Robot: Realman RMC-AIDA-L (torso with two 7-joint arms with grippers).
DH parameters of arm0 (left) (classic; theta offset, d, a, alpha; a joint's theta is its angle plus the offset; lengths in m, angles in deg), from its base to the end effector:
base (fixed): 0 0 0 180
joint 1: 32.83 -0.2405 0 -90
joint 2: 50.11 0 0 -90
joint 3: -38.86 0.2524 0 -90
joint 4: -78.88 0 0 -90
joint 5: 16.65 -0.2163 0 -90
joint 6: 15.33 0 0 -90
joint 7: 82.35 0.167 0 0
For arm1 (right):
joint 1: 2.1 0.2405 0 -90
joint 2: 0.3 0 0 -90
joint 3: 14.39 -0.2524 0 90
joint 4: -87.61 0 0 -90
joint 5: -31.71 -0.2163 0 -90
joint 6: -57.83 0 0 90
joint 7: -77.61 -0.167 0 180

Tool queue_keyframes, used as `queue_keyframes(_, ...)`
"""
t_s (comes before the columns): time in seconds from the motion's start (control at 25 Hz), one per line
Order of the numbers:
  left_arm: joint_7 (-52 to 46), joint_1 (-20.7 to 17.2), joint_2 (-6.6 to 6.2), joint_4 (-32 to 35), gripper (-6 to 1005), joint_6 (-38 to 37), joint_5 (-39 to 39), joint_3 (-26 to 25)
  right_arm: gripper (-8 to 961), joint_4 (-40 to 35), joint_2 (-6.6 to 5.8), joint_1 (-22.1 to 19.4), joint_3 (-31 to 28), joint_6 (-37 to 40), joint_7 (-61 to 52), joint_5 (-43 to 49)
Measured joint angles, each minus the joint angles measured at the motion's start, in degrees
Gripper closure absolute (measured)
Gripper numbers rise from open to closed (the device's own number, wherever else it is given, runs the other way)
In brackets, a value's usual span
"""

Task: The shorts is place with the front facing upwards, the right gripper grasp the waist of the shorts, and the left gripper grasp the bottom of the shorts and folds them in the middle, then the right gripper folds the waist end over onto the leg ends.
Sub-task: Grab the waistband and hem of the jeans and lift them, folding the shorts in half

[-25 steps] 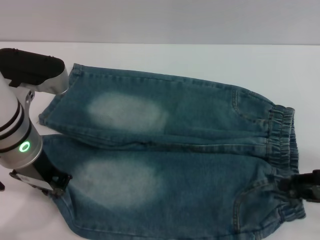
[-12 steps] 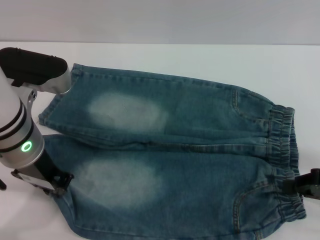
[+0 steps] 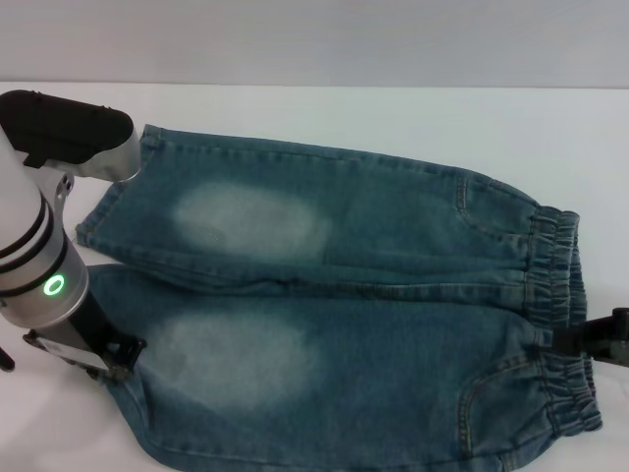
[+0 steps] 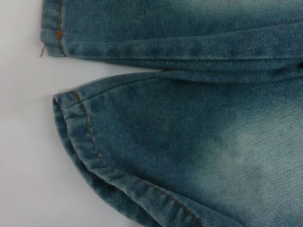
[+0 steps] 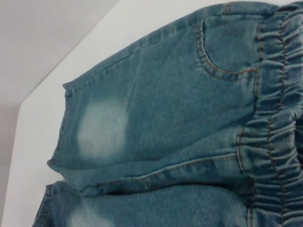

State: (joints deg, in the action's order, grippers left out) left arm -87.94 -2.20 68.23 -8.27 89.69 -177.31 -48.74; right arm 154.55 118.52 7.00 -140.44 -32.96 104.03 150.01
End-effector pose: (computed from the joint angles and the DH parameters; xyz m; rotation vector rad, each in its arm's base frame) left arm -0.2052 0.3108 -0.0086 -2.0432 -1.4538 0.8151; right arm 0.3089 0.2729 0.0247 -2.0349 2.0856 0.4596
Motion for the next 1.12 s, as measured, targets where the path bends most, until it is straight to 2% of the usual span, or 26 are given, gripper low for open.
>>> queue_keyframes(0.36, -0.22, 0.17, -0.05, 0.48, 901, 0.1, 0.0, -0.35, 936, -0.62, -0.21, 0.16, -0.19, 0.24, 0.13, 0.11)
queue_keyframes(0.6, -1.33, 0.79, -0.1, 0.25, 899, 0.93, 0.0, -0.45, 915, 1.44, -0.15, -1.25, -0.25, -1.79, -0.26, 3.7)
queue_keyframes(0.84, -1.95, 1.76, -0.09, -0.28, 893, 1.9, 0.0, -0.27, 685, 4.76, 0.11, -3.75, 1.12, -2.01, -2.01, 4.52)
queue_keyframes(1.04, -2.19, 2.35, -0.07, -0.46, 888, 1.97, 0.0, 0.02, 514, 4.59, 0.26, -4.46, 3.51, -1.46, -2.09, 4.53)
queue_keyframes(1.12, -2.18, 2.75, -0.05, -0.48, 887, 1.98, 0.0, 0.05, 480, 4.39, 0.34, -4.53, 4.21, -1.21, -2.09, 4.54)
